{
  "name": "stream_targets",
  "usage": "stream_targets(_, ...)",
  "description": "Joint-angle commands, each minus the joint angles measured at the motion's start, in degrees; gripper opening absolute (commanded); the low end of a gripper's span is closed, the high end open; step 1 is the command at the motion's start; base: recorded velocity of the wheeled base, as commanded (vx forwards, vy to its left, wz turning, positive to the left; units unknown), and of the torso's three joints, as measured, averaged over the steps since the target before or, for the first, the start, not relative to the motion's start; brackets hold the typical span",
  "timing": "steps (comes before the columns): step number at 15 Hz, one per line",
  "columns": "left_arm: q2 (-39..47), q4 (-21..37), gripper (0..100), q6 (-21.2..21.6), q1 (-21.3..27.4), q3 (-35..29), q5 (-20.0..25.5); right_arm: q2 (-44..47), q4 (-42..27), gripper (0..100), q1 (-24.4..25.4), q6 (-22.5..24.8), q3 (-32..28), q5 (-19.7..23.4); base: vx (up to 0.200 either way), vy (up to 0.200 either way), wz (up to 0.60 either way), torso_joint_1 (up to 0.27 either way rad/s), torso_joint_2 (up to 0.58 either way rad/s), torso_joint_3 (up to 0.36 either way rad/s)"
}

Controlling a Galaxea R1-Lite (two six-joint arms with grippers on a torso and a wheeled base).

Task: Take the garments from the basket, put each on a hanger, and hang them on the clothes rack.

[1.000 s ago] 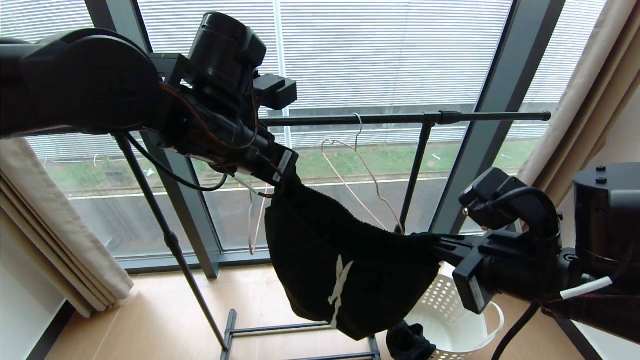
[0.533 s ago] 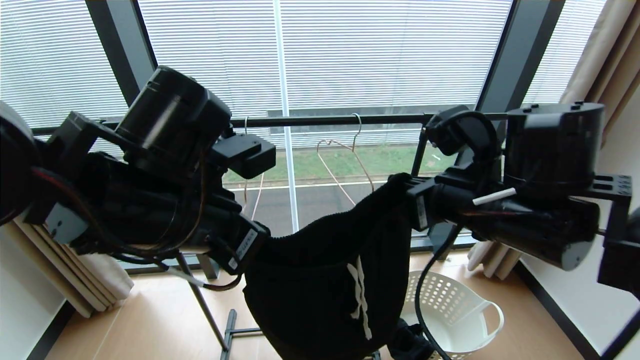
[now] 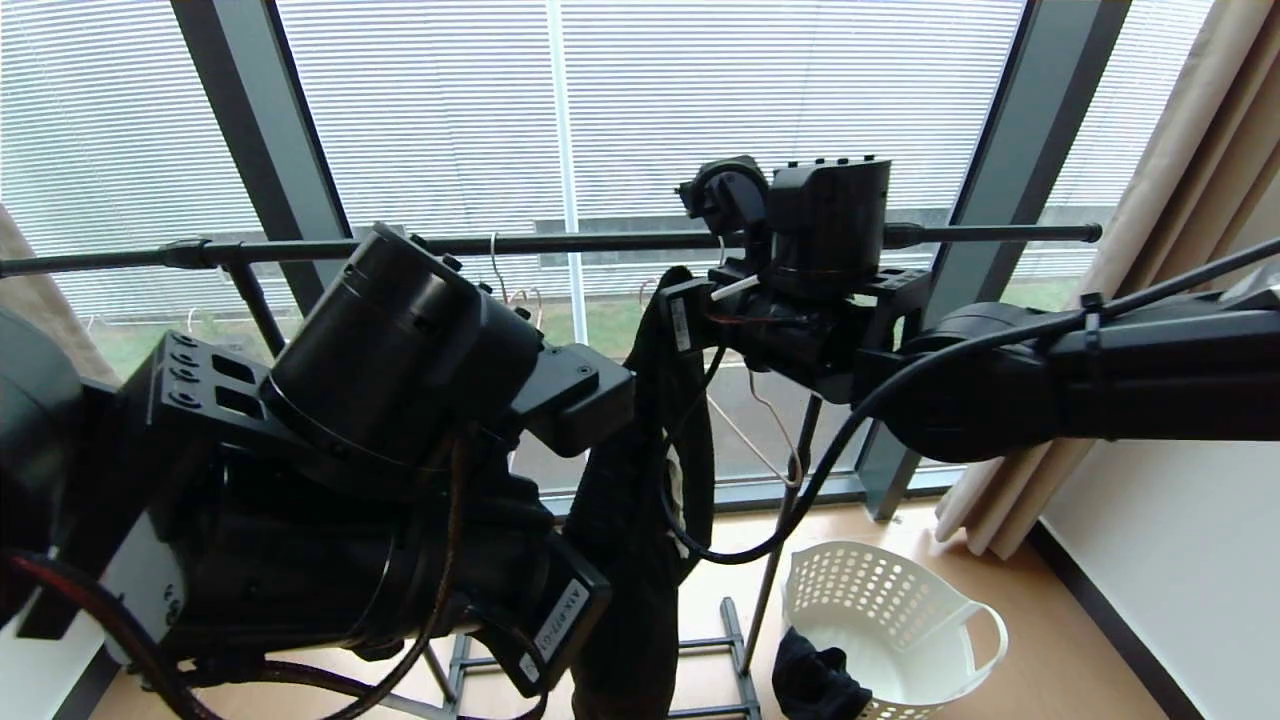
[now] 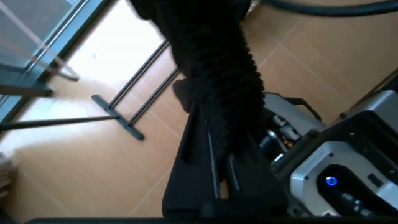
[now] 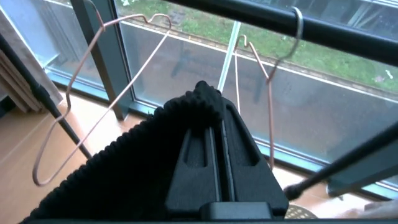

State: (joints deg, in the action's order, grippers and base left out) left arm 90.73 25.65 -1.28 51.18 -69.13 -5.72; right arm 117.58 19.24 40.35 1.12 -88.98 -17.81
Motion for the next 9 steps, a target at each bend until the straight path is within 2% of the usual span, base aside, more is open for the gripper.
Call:
stream_targets(1, 2.2, -1.6, 0, -0.8, 1.2, 0.1, 1.2, 6.2, -0.1, 0, 1.1, 0.0, -5.1, 0.0, 0.0, 0.0, 0.0, 0.0, 0.0, 0.0)
stream_targets(7, 3.8, -5.6, 0, -5.7, 1.2, 0.1, 2.0, 6.1, -0.3, 0, 2.4, -1.8, -4.8, 0.1, 0.0, 0.0, 0.0, 0.0, 0.0, 0.0)
stream_targets(9, 1.6, -5.6, 0, -5.9, -0.6, 2.2, 1.7, 1.1, -0.3, 0, 2.1, -5.0, -0.1, 0.1, 0.0, 0.0, 0.0, 0.0, 0.0, 0.0)
